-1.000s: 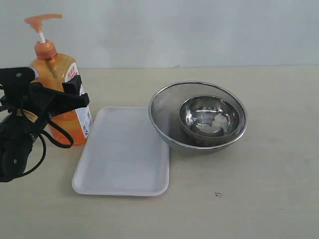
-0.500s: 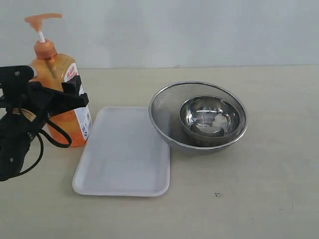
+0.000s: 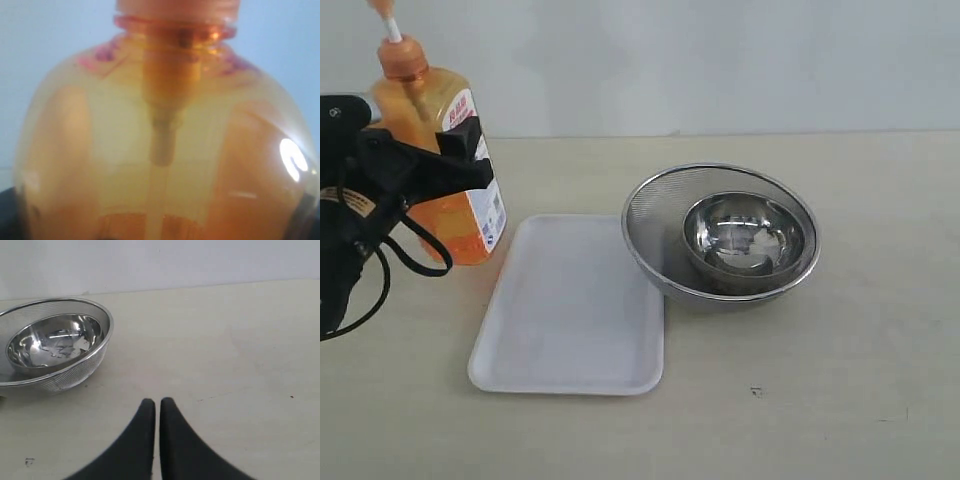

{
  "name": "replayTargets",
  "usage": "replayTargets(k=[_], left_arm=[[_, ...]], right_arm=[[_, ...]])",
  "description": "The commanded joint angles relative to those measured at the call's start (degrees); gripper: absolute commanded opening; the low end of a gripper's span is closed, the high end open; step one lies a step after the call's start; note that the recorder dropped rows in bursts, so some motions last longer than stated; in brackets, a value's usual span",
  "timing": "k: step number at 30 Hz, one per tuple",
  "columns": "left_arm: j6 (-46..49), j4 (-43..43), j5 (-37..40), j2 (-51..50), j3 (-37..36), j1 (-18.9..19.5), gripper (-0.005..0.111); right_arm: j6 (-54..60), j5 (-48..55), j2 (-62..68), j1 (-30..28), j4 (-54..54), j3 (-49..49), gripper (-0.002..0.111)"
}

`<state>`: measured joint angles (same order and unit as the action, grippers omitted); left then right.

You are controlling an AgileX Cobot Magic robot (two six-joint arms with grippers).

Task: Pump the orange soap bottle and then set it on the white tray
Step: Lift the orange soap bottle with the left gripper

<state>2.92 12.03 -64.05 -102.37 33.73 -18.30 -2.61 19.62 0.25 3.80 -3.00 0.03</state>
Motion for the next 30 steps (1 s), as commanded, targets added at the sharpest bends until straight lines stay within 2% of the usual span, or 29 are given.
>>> replayTargets(k=[1,6,11,24,30], left_arm=[[0.6,-1.4,-5.9,4.1,0.6,-0.2,0.005],[0.3,-4.8,-5.7,7.2,0.7,-0.2,0.005],[-0.5,-6.5,-0.4,9.7,2.4,-0.2,0.005],[-12.2,-20.9,4.3,10.1,9.1,-0.4,0.005],[-12.4,-22.6,6.3,10.1,12.2,-4.4,0.005]], right_arm=[[0.0,-0.6,-0.3,-0.4,0.0,0.0,0.000],[0.0,-0.6,-0.3,-0.4,0.0,0.0,0.000],[0.0,-0.6,-0.3,-0.4,0.0,0.0,0.000],[0.0,-0.6,-0.3,-0.4,0.0,0.0,0.000],[0.0,-0.6,-0.3,-0.4,0.0,0.0,0.000]])
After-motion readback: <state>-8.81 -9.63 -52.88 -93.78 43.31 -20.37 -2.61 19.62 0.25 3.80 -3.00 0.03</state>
